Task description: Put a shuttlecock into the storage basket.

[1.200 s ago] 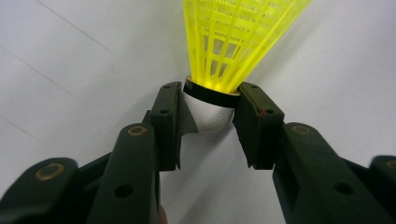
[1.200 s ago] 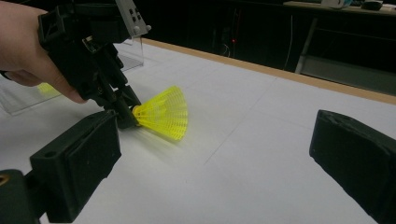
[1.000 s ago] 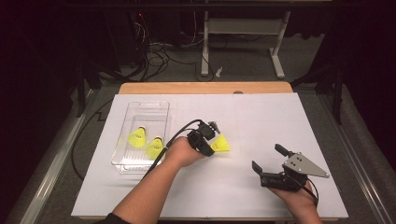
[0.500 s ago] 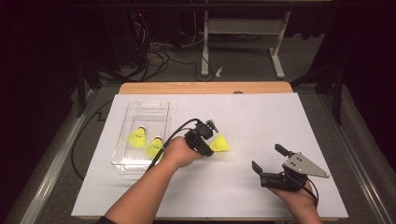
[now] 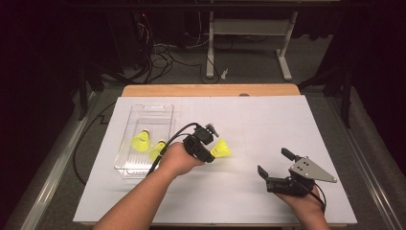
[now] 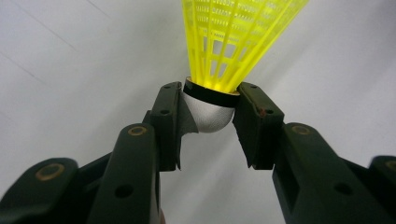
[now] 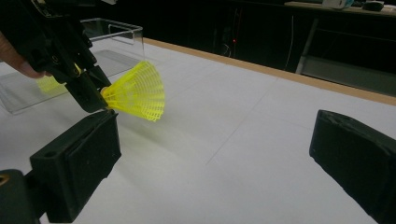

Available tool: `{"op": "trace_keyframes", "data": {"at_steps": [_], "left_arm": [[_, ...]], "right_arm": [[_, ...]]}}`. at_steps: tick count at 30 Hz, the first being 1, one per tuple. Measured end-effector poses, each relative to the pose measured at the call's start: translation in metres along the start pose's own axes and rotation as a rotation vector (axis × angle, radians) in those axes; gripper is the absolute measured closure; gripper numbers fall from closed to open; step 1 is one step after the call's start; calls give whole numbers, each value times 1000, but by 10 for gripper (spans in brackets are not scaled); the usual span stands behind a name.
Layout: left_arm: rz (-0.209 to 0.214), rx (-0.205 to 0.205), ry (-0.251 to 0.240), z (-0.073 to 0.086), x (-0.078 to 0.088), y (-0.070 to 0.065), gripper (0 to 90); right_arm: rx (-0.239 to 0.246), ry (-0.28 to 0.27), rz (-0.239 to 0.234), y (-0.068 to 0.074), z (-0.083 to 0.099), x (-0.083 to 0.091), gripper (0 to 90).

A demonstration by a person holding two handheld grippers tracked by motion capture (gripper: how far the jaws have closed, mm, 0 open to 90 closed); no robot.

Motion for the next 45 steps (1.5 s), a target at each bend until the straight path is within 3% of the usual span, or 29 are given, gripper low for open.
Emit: {"op": "trace_keyframes", "data": {"at_steps": [11, 19, 25, 33, 45], "left_arm": [[1, 15, -5, 17, 12, -3, 635], [-3, 4, 6, 28, 19, -4, 635], [-5, -14, 16, 34, 23, -7, 635], [14, 5, 14, 39, 30, -4, 635], [-15, 10, 4, 43, 48, 2, 635]], "right_arm": [[0, 1, 1, 1, 1, 0, 24], [4, 0, -2, 2, 0, 0, 24], [6, 2, -4, 2, 0, 0, 24], [10, 4, -4, 2, 0, 0, 24], [10, 6, -4, 3, 0, -1, 24]]}}
Point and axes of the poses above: each handheld gripper's, and its own axes: x roughly backward along the jaws, z roughly out of its underside, y roughly to its left, the point moved 4 cm from there along -x, roughly forward along the jaws, and after that the axes turned 5 degrees about -y, right-handed, at the moved point
